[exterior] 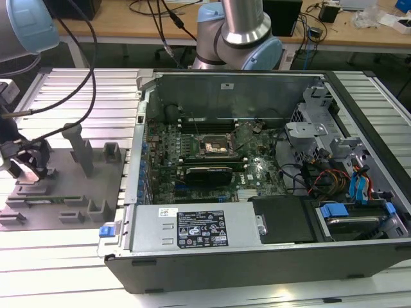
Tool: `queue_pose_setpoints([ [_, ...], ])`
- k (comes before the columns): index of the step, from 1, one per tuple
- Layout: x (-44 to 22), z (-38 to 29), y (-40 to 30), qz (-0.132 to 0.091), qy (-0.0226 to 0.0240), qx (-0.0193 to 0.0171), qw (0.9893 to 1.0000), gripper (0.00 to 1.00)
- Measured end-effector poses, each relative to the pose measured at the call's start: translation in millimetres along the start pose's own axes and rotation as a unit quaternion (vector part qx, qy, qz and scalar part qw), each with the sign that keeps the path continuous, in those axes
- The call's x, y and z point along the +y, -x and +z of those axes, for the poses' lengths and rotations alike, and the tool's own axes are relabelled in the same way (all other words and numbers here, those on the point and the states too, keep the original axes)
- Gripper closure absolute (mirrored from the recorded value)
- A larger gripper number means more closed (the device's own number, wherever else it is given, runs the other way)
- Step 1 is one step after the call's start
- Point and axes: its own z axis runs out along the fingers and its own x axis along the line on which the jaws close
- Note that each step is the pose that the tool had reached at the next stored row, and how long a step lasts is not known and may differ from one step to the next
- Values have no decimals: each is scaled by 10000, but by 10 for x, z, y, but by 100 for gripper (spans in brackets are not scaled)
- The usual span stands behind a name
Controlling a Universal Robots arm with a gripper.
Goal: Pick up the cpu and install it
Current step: 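Pick up the cpu and move it towards the insertion slot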
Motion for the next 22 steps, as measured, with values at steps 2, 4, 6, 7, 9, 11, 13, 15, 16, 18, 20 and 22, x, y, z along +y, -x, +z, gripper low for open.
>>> queue_pose_setpoints([
  [2,0,-2,0,0,0,-1,10000,46],
  [4,0,-3,0,0,0,0,10000,46],
  [6,0,-4,0,0,0,0,10000,46],
  [7,0,-5,0,0,-1,0,10000,46],
  [9,0,-5,0,1,0,0,10000,46],
  [11,0,-6,0,3,-1,0,10000,46],
  [13,0,-6,0,3,-1,0,10000,46],
  [15,0,-5,0,-1,-2,1,10000,46],
  [16,0,0,-1,-29,-1,2,10000,46],
  [18,0,9,-1,-86,2,2,10000,46],
  [20,14,146,-21,-145,4,5,9999,46],
  [22,13,210,-24,-170,6,5,9999,46],
])
